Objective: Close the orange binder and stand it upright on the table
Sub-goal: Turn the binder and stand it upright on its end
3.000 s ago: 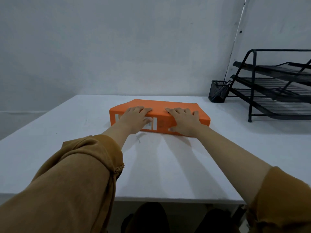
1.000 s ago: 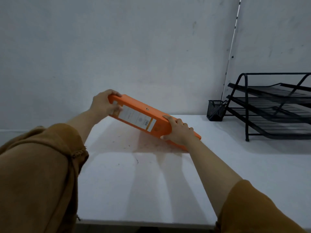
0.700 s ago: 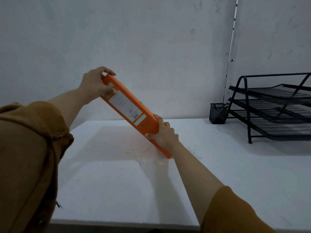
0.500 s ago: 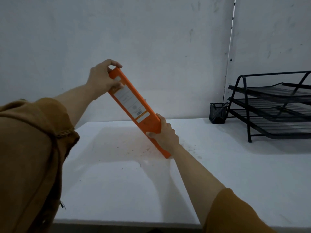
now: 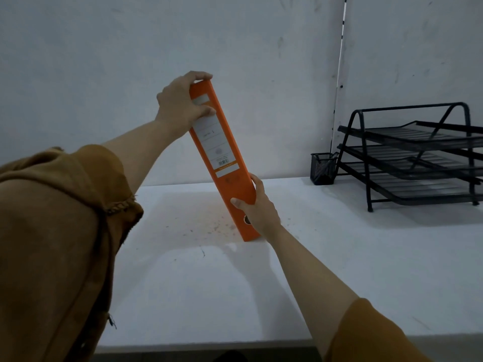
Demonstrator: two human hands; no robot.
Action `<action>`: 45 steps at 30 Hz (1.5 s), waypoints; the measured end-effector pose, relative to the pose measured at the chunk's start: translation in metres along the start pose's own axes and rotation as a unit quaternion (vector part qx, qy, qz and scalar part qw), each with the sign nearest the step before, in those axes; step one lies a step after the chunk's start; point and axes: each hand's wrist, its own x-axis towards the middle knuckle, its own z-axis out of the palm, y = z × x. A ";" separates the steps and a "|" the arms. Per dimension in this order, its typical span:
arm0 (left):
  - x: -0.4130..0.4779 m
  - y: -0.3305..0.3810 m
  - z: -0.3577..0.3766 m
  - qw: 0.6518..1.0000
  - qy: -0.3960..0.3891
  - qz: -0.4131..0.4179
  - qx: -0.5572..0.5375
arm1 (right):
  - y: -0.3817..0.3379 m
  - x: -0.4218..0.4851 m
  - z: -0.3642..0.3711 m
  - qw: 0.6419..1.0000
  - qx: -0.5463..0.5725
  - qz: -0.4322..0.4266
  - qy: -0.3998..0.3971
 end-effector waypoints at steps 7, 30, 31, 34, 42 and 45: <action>0.007 0.008 0.014 0.998 0.014 0.037 0.047 | 0.005 0.001 -0.006 1.000 0.003 0.006 0.009; 0.020 0.055 0.061 0.988 -0.032 0.119 0.093 | 0.026 -0.005 -0.017 0.993 0.110 0.019 0.040; 0.018 0.055 0.063 0.990 -0.024 0.115 0.073 | 0.025 -0.005 -0.017 0.992 0.115 0.019 0.037; 0.004 0.053 0.077 0.994 0.052 0.096 0.004 | 0.024 -0.004 -0.017 0.990 0.139 0.020 0.024; -0.051 0.026 0.110 0.938 -0.022 -0.105 -0.330 | 0.025 -0.006 -0.035 0.975 0.209 0.055 -0.055; -0.073 0.017 0.120 0.914 -0.053 -0.154 -0.371 | 0.018 -0.002 -0.048 0.972 0.213 0.049 -0.081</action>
